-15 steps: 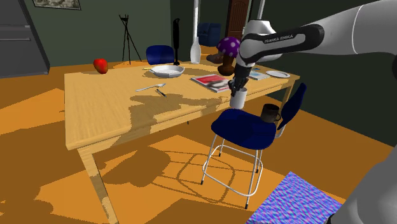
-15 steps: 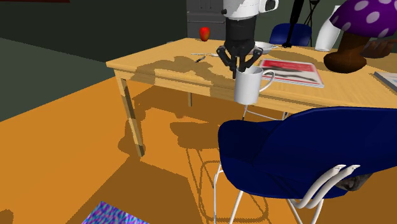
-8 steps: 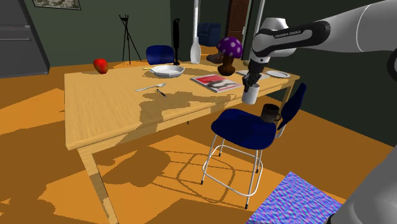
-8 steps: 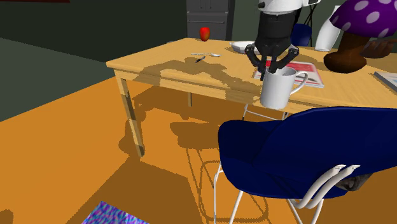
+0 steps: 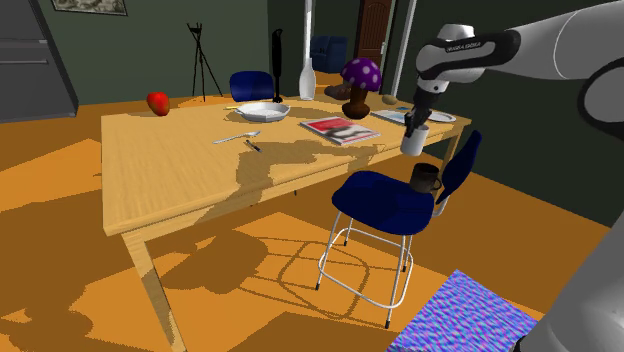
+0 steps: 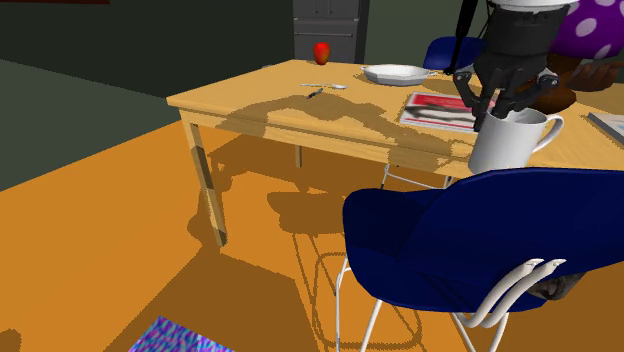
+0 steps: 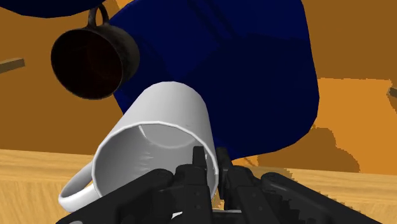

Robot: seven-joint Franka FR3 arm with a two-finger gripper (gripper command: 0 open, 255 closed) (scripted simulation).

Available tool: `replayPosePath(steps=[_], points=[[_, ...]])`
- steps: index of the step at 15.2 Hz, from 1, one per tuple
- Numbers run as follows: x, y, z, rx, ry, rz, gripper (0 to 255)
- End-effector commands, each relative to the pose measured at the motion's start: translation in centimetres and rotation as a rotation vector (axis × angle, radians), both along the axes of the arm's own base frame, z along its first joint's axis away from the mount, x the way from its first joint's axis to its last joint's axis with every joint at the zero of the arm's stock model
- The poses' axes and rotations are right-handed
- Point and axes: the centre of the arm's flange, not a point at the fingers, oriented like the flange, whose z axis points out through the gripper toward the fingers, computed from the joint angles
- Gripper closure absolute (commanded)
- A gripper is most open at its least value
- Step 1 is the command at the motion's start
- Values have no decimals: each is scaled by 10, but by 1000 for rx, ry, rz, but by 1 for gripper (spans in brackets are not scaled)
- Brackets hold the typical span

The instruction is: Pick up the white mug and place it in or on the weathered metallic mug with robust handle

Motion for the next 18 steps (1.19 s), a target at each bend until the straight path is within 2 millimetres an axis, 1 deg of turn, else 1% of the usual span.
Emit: replayPosePath(steps=[1, 11, 18], points=[[-5, -27, -1, 0, -1, 2, 255], [-31, -154, 12, 0, -1, 2, 255], [-31, -154, -25, 0, -1, 2, 255]])
